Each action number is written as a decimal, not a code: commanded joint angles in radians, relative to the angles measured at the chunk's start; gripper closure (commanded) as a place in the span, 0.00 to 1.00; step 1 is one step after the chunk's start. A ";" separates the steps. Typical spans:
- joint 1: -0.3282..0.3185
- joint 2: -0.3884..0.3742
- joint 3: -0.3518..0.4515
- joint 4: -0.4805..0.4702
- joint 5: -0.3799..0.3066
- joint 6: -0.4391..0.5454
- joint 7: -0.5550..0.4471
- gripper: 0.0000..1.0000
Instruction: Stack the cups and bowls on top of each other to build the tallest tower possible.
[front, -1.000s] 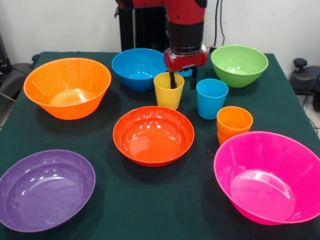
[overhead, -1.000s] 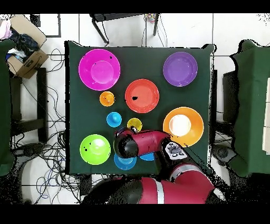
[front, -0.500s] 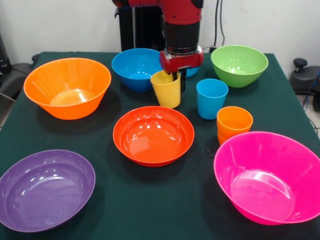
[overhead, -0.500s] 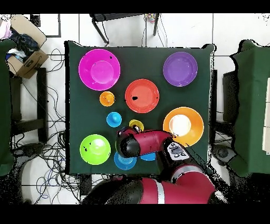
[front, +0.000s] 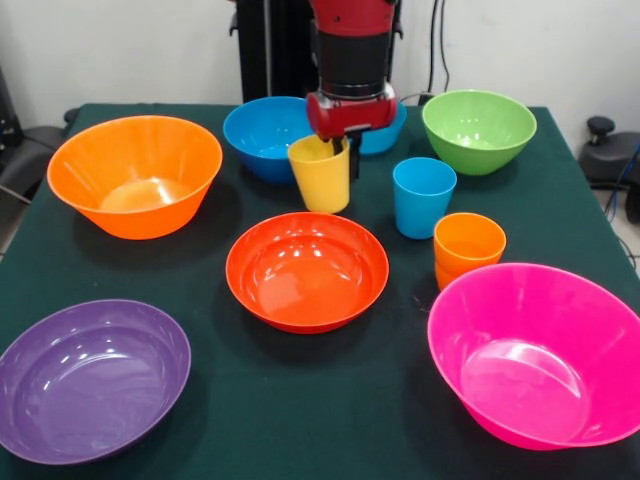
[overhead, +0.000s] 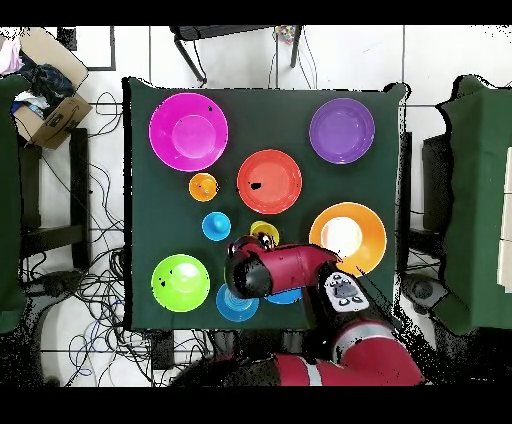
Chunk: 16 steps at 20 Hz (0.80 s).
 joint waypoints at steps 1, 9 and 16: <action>-0.041 -0.160 0.127 0.014 0.010 0.211 -0.039 1.00; -0.081 -0.292 0.207 0.004 0.063 0.425 -0.126 1.00; -0.134 -0.295 0.259 -0.029 0.035 0.497 -0.166 1.00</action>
